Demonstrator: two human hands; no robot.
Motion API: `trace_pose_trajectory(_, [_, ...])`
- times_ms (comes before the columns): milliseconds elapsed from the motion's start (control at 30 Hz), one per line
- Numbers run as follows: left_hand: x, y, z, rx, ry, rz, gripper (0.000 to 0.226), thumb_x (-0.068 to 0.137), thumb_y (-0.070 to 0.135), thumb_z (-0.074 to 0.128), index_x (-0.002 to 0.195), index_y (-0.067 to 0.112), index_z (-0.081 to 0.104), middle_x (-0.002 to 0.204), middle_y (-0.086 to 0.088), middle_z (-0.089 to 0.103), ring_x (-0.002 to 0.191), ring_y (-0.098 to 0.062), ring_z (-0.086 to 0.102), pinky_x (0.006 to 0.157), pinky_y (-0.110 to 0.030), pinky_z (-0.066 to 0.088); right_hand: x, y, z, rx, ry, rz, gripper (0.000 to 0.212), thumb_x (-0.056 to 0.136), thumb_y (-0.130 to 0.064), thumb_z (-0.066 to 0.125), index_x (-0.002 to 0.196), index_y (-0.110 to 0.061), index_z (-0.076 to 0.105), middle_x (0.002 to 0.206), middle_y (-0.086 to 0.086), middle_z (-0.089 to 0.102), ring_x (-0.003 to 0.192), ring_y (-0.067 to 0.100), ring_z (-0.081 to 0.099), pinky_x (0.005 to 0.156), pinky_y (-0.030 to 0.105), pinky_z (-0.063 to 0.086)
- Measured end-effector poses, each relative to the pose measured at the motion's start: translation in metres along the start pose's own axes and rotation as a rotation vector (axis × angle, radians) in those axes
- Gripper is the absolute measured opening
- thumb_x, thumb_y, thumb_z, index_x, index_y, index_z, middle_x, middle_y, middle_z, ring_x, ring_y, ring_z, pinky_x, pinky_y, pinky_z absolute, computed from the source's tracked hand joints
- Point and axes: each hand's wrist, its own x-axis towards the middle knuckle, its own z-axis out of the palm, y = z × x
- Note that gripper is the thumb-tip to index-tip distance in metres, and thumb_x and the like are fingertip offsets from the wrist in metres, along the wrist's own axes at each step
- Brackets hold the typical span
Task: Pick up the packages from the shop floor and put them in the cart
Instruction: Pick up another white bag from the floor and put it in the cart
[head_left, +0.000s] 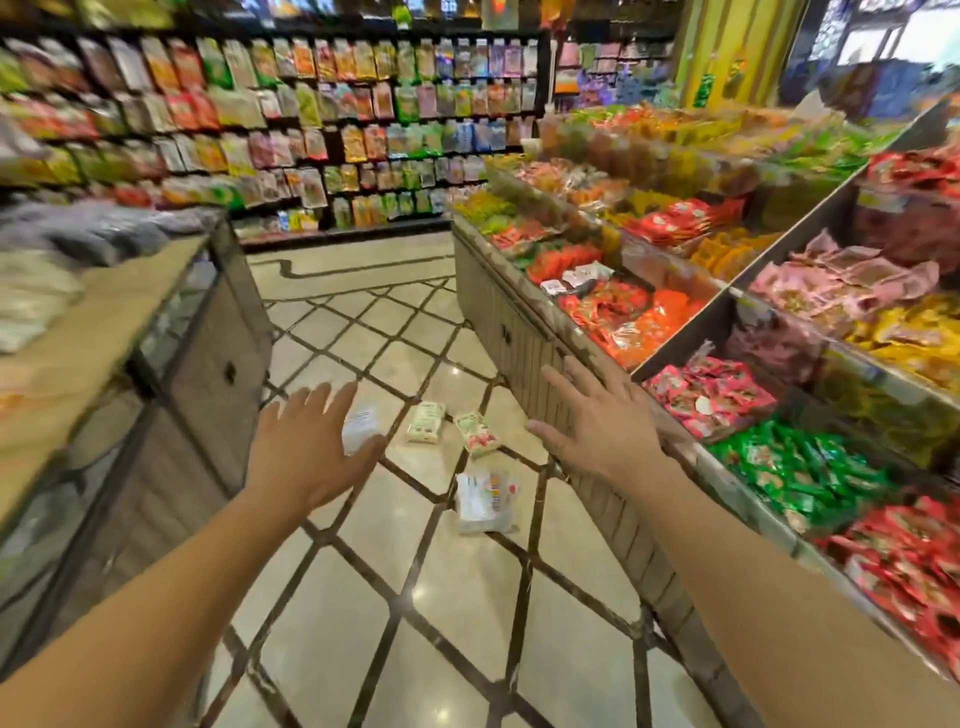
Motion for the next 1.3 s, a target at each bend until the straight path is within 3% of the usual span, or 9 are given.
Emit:
trace_pose_trajectory(133, [0.06, -0.028, 0.019, 0.007, 0.028, -0.055, 0.08, 0.092, 0.072, 0.047, 0.153, 0.02, 0.048, 0.145, -0.01, 0.06, 0.135, -0.033, 0.054, 0.108, -0.055, 0.045, 0.09, -0.014, 0.02, 0.05, -0.01, -0.036, 0.083, 0.092, -0.081, 0.031, 0.162, -0.039, 0.015, 0.172, -0.004, 0.015, 0.158, 0.033, 0.009, 0.123, 0.057, 0.02])
trace_pose_trajectory(400, [0.179, -0.088, 0.079, -0.015, -0.023, -0.143, 0.081, 0.094, 0.071, 0.046, 0.157, 0.021, 0.043, 0.152, -0.011, 0.055, 0.14, -0.034, 0.05, 0.113, -0.053, 0.04, 0.248, -0.062, 0.079, 0.028, -0.058, -0.138, 0.083, 0.091, -0.082, 0.028, 0.161, -0.039, 0.017, 0.171, -0.005, 0.016, 0.157, 0.033, 0.013, 0.121, 0.055, 0.024])
trace_pose_trajectory(500, [0.235, -0.109, 0.112, -0.079, -0.038, -0.142, 0.086, 0.09, 0.075, 0.036, 0.159, 0.024, 0.037, 0.155, -0.011, 0.052, 0.142, -0.033, 0.048, 0.114, -0.054, 0.039, 0.313, -0.078, 0.103, 0.022, -0.066, -0.13, 0.083, 0.091, -0.082, 0.028, 0.162, -0.04, 0.015, 0.172, -0.005, 0.014, 0.157, 0.031, 0.011, 0.122, 0.054, 0.022])
trace_pose_trajectory(667, [0.337, -0.14, 0.155, -0.159, -0.109, -0.09, 0.096, 0.083, 0.079, 0.02, 0.161, 0.025, 0.035, 0.156, -0.01, 0.051, 0.142, -0.032, 0.047, 0.113, -0.051, 0.04, 0.412, -0.105, 0.132, 0.041, -0.061, -0.062, 0.081, 0.092, -0.081, 0.028, 0.161, -0.041, 0.016, 0.17, -0.003, 0.022, 0.155, 0.032, 0.02, 0.117, 0.052, 0.03])
trace_pose_trajectory(833, [0.439, -0.171, 0.192, -0.185, -0.137, -0.021, 0.095, 0.084, 0.079, 0.021, 0.158, 0.023, 0.042, 0.15, -0.012, 0.057, 0.139, -0.034, 0.05, 0.112, -0.052, 0.04, 0.497, -0.112, 0.162, 0.08, -0.054, 0.057, 0.094, 0.081, -0.087, 0.01, 0.16, -0.038, 0.023, 0.168, -0.002, 0.027, 0.153, 0.033, 0.026, 0.116, 0.051, 0.036])
trace_pose_trajectory(1067, [0.567, -0.18, 0.239, -0.151, -0.215, 0.049, 0.097, 0.082, 0.079, 0.015, 0.161, 0.025, 0.034, 0.159, -0.009, 0.047, 0.147, -0.031, 0.041, 0.116, -0.049, 0.033, 0.602, -0.095, 0.205, 0.087, -0.093, 0.141, 0.08, 0.093, -0.08, 0.029, 0.161, -0.038, 0.021, 0.169, -0.003, 0.025, 0.154, 0.031, 0.024, 0.116, 0.05, 0.033])
trace_pose_trajectory(1300, [0.674, -0.157, 0.318, -0.095, -0.365, 0.121, 0.086, 0.091, 0.075, 0.028, 0.164, 0.029, 0.027, 0.166, -0.007, 0.038, 0.152, -0.029, 0.033, 0.121, -0.048, 0.027, 0.691, -0.069, 0.287, 0.168, -0.178, 0.244, 0.08, 0.093, -0.078, 0.032, 0.161, -0.037, 0.022, 0.169, -0.001, 0.026, 0.153, 0.031, 0.024, 0.115, 0.05, 0.034])
